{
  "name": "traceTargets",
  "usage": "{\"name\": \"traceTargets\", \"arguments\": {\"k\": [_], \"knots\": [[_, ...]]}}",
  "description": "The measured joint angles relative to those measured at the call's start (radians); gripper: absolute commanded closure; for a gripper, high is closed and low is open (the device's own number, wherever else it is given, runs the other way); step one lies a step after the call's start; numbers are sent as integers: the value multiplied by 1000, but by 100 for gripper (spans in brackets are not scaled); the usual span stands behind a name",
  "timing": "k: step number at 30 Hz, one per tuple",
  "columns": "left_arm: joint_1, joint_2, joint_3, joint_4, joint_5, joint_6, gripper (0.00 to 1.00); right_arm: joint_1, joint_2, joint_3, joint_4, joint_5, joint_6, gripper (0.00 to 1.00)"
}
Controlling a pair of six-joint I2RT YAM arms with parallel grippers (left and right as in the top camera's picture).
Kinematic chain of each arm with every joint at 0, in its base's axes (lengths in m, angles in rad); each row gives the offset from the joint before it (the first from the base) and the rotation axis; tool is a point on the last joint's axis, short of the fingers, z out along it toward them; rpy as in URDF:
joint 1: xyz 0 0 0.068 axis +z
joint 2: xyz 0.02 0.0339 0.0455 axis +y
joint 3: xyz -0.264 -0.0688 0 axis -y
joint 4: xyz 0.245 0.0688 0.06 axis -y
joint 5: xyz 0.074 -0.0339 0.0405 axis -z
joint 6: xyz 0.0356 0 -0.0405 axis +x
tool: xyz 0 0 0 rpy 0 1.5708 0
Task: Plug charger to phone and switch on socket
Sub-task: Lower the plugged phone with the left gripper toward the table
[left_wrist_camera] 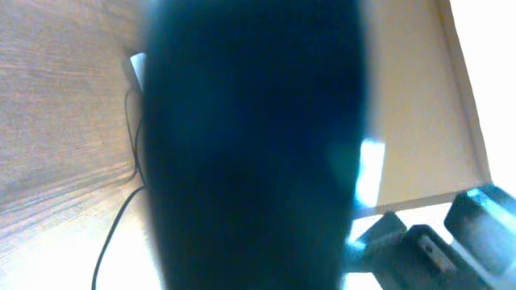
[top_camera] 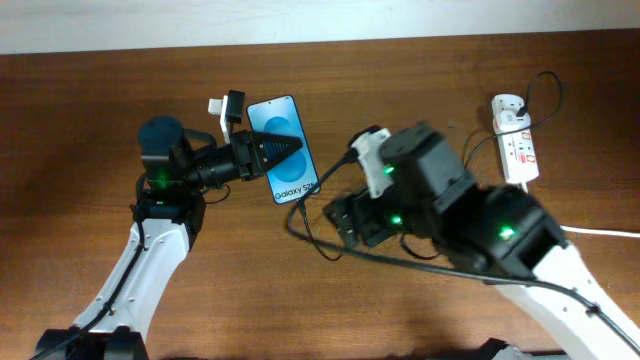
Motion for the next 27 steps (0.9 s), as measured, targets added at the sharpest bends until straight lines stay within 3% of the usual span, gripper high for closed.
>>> {"name": "traceTargets", "arguments": {"k": [5,14,17,20,22,27], "knots": [[0,0,0,0,0,0,100,135,48,0,-1,146,89,2],[0,0,0,0,0,0,100,200,208,0,-10,100,120,1],[0,0,0,0,0,0,100,200,287,0,-16,99,167,18],[0,0,0,0,0,0,100,200,299,0,-15,94,192,28],[0,0,0,0,0,0,100,200,300,0,-14,92,196,51],[0,0,0,0,0,0,100,201,300,0,58,92,206,75]]}}
